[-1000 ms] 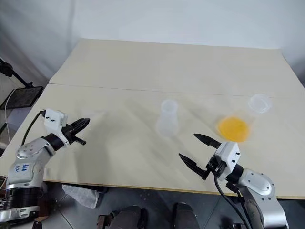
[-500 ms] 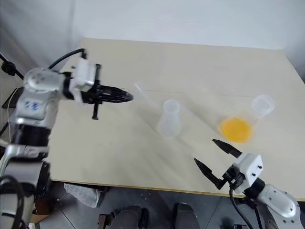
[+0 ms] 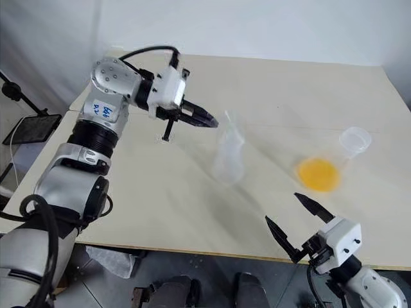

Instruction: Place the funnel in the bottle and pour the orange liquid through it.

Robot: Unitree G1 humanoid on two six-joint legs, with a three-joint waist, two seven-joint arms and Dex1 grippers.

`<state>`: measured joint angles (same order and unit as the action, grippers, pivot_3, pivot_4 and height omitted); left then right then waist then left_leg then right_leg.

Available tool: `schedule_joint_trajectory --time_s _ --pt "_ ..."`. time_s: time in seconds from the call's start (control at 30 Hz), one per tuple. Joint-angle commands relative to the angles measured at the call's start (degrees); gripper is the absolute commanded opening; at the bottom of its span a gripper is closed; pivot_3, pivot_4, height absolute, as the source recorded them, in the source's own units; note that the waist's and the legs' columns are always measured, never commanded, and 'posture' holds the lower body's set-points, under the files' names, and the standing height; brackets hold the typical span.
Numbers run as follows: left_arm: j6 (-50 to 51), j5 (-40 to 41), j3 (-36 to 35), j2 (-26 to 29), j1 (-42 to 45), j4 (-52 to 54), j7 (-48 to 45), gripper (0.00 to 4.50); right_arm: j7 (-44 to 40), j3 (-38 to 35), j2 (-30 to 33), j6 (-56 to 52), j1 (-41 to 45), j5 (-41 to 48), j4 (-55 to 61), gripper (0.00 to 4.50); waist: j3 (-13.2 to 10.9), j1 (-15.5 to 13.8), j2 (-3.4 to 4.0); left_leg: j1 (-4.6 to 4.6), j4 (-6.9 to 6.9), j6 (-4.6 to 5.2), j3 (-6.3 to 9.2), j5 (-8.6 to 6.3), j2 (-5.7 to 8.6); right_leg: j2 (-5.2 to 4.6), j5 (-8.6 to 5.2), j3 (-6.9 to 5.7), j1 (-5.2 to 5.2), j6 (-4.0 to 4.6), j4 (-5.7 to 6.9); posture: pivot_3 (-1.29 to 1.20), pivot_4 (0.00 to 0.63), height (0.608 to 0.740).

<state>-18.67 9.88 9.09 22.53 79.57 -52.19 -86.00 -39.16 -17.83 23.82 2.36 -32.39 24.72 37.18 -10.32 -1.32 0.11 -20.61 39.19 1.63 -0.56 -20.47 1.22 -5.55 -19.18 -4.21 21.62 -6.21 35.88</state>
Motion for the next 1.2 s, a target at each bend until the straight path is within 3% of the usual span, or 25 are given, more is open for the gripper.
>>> schedule_joint_trajectory --time_s 0.03,0.4,0.9,1.2 --pt "1.8 2.7 -2.8 0.3 2.4 0.7 -3.5 0.05 0.8 0.1 -0.7 1.7 -0.8 -0.2 2.2 4.5 0.0 0.0 0.0 0.0 0.0 0.0 -0.01 0.0 0.0 0.0 0.0 0.0 0.0 0.0 0.0 0.0 0.15 0.74" --pt "-16.5 -10.3 3.3 1.5 4.1 -7.0 2.0 0.05 0.3 0.4 0.5 0.9 2.5 0.1 0.2 4.5 0.0 -0.1 -0.01 0.02 0.03 0.01 -0.02 0.01 0.04 0.04 0.0 -0.11 -0.01 0.0 0.02 0.0 0.15 0.74" --pt "-20.6 -13.4 4.1 -3.0 5.2 -9.6 3.2 0.05 0.6 1.5 0.4 1.0 3.4 -0.4 -0.1 4.5 0.0 -0.1 -0.03 -0.01 0.03 0.07 0.0 0.02 0.08 0.03 0.02 -0.22 -0.01 -0.04 0.04 0.0 0.15 0.74" --pt "-18.3 -10.9 1.9 -3.8 5.5 -9.3 1.2 2.8 1.1 2.2 0.0 1.1 3.6 -0.8 -0.1 4.5 0.0 -0.1 -0.03 -0.01 0.04 0.08 -0.01 0.02 0.09 0.03 0.02 -0.23 -0.01 -0.04 0.04 0.0 0.15 0.74"
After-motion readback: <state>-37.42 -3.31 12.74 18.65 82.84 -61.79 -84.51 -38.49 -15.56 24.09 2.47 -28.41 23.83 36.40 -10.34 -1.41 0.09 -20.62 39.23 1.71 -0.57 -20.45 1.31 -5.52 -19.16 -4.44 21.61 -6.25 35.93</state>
